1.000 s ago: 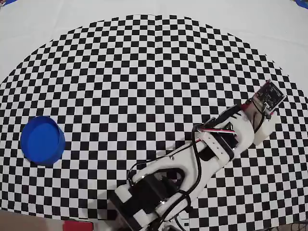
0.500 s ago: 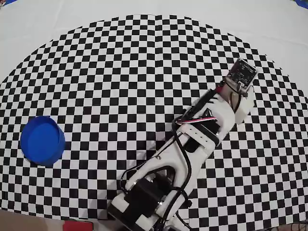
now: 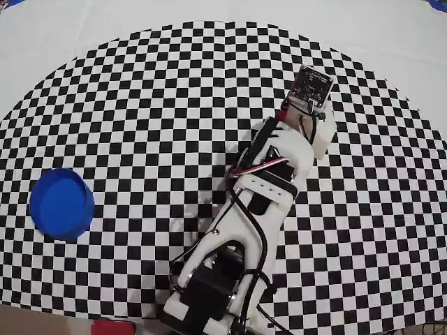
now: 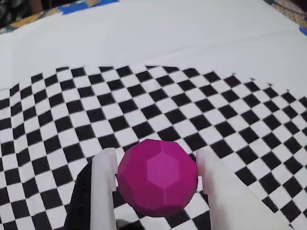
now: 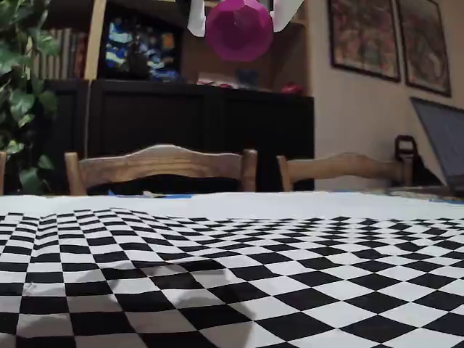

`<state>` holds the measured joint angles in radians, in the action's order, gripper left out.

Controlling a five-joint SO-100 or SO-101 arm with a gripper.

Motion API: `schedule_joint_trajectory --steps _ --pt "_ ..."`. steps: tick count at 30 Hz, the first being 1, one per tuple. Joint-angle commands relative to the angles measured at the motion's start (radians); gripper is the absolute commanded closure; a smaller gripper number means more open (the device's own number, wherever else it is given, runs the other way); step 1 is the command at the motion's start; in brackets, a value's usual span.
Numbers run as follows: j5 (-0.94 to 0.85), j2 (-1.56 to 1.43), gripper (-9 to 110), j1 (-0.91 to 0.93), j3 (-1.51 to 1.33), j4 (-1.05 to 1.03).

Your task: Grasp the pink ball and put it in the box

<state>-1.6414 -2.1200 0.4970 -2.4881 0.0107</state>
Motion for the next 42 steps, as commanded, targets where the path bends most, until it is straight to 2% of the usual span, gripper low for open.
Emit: schedule_joint_trajectory --steps 1,42 --pt "0.005 -0.052 101 -0.043 -0.003 -0.002" --pt "0.006 -0.158 101 -0.502 -0.077 -0.025"
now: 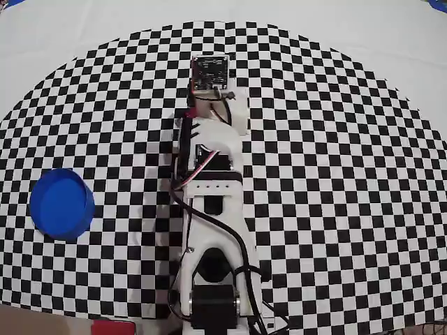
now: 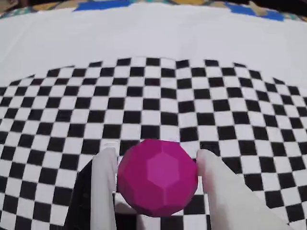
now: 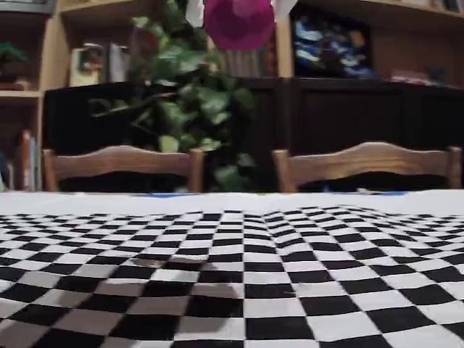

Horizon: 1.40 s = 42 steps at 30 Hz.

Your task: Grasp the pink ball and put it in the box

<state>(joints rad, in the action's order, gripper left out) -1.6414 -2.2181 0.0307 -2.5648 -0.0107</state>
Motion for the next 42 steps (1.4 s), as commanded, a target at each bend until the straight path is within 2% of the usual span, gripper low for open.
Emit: schedule_joint_trajectory --steps 1,42 --pt "0.006 -0.060 101 -0.052 -0.005 -0.003" --pt "0.006 -0.138 101 -0.502 -0.095 -0.003"
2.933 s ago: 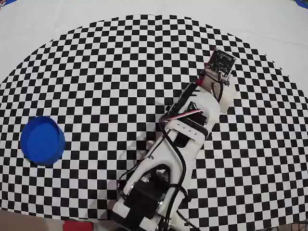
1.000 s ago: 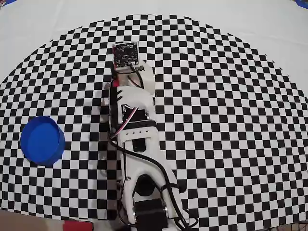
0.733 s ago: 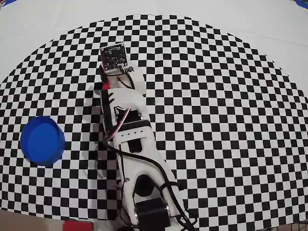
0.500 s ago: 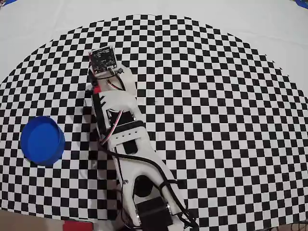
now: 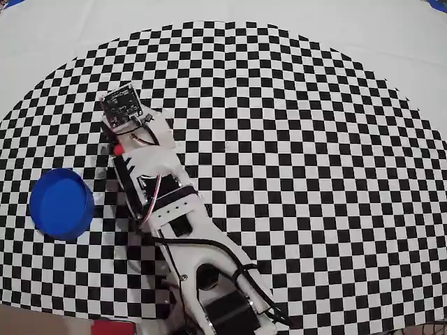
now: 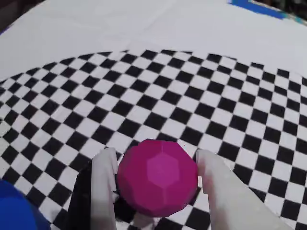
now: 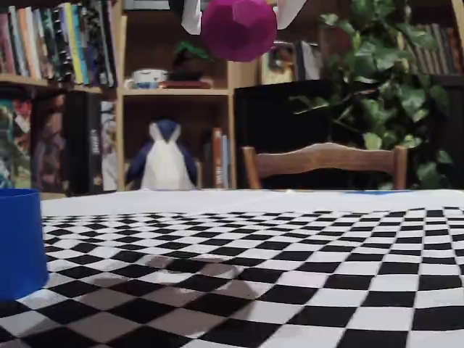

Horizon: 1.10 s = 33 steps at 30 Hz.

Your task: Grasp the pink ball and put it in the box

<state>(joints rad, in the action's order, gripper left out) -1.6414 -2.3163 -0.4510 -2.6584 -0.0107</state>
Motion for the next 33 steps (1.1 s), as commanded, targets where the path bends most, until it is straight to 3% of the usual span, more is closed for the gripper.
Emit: schedule_joint_trajectory --steps 1,33 --pt "0.006 -0.046 101 -0.031 -0.006 -0.003" --pt "0.008 -0.060 101 -0.291 -0.040 -0.003"
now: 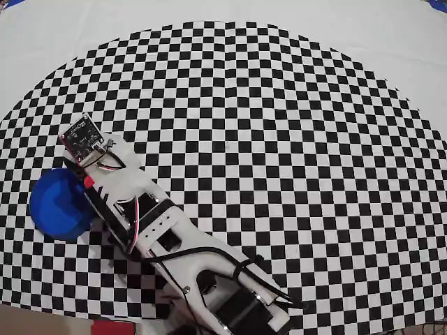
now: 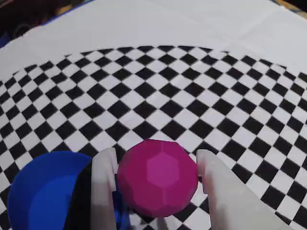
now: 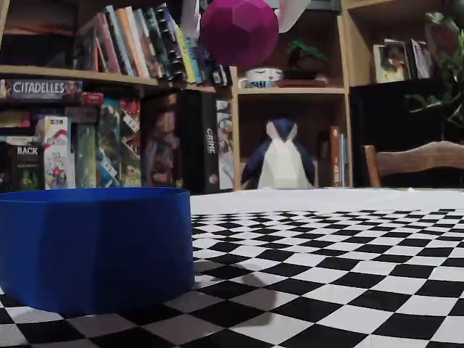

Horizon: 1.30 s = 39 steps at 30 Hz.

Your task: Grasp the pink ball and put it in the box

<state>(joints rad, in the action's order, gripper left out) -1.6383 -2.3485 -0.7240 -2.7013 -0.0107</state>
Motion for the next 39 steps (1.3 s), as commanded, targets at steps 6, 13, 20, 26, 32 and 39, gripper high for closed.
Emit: schedule_joint_trajectory --steps 6,13,20,26,32,39 --pt "0.005 -0.028 101 -0.060 0.000 -0.003" --pt "0.005 -0.026 101 -0.109 -0.009 -0.003" --pt "0.005 -0.026 101 -0.150 -0.012 -0.003" --pt "0.005 -0.026 101 -0.179 -0.018 -0.003" --pt "0.005 -0.026 101 -0.201 -0.021 -0.003" --pt "0.005 -0.023 101 -0.229 -0.021 -0.003"
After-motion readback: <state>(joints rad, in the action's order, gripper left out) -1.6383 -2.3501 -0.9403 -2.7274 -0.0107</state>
